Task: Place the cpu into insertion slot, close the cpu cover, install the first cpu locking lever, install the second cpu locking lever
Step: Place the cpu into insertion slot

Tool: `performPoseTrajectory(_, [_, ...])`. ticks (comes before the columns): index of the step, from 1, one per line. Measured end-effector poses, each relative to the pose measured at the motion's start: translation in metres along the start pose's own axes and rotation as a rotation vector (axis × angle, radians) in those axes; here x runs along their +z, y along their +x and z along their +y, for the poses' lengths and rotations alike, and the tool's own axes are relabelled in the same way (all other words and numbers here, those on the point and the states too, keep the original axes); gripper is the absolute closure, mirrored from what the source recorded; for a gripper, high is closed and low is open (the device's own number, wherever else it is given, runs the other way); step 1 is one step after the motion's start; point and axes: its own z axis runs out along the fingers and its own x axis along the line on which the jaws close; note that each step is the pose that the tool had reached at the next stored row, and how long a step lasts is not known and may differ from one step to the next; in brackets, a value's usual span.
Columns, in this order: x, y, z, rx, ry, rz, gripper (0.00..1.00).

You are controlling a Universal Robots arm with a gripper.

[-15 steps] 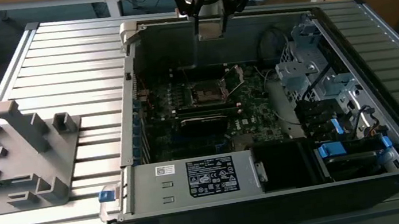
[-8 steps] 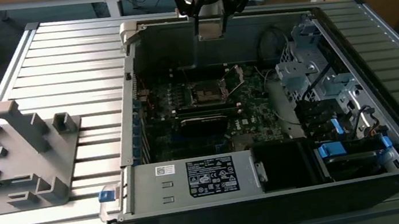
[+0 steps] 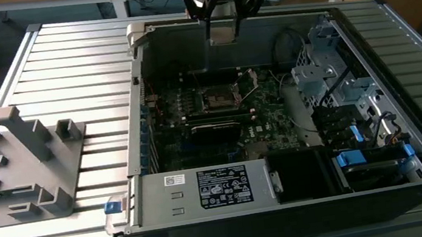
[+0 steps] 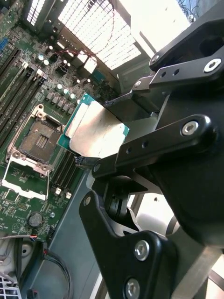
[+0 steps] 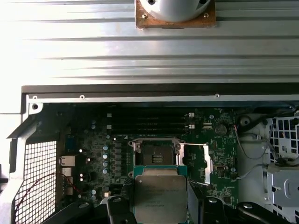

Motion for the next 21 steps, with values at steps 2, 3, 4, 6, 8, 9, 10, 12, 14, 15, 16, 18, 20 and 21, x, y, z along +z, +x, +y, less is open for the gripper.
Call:
performPoseTrajectory(2, [0.0001, 0.0, 0.0, 0.0, 0.0001, 0.0, 0.46])
performPoseTrajectory(3, [0.0002, 0.0, 0.0, 0.0, 0.0, 0.0, 0.46])
performPoseTrajectory(4, [0.0003, 0.0, -0.0001, 0.0, 0.0, 0.0, 0.46])
performPoseTrajectory(6, [0.0007, 0.0, -0.0001, 0.0, -0.0002, -0.0001, 0.46])
performPoseTrajectory(8, [0.0017, 0.0, -0.0002, 0.0, -0.0001, -0.0001, 0.46])
performPoseTrajectory(9, [0.0023, 0.0, -0.0002, 0.0, -0.0001, 0.0, 0.46])
performPoseTrajectory(10, [0.003, 0.0, -0.0003, 0.0, -0.0001, -0.0001, 0.46])
performPoseTrajectory(12, [0.0037, -0.0001, -0.0003, 0.0, 0.0001, 0.0, 0.46])
performPoseTrajectory(14, [0.0037, -0.0001, -0.0004, 0.0, 0.0002, 0.0001, 0.46])
performPoseTrajectory(15, [0.0038, -0.0001, -0.0004, 0.0, 0.0001, 0.0001, 0.46])
performPoseTrajectory(16, [0.0039, -0.0001, -0.0004, 0.0, 0.0, 0.0, 0.46])
performPoseTrajectory(18, [0.0039, -0.0001, -0.0004, 0.0, 0.0, 0.0, 0.46])
performPoseTrajectory(20, [0.0048, -0.0001, -0.0004, 0.0, -0.0003, -0.0004, 0.46])
performPoseTrajectory(21, [0.0053, -0.0001, -0.0005, 0.0, -0.0002, -0.0005, 0.46])
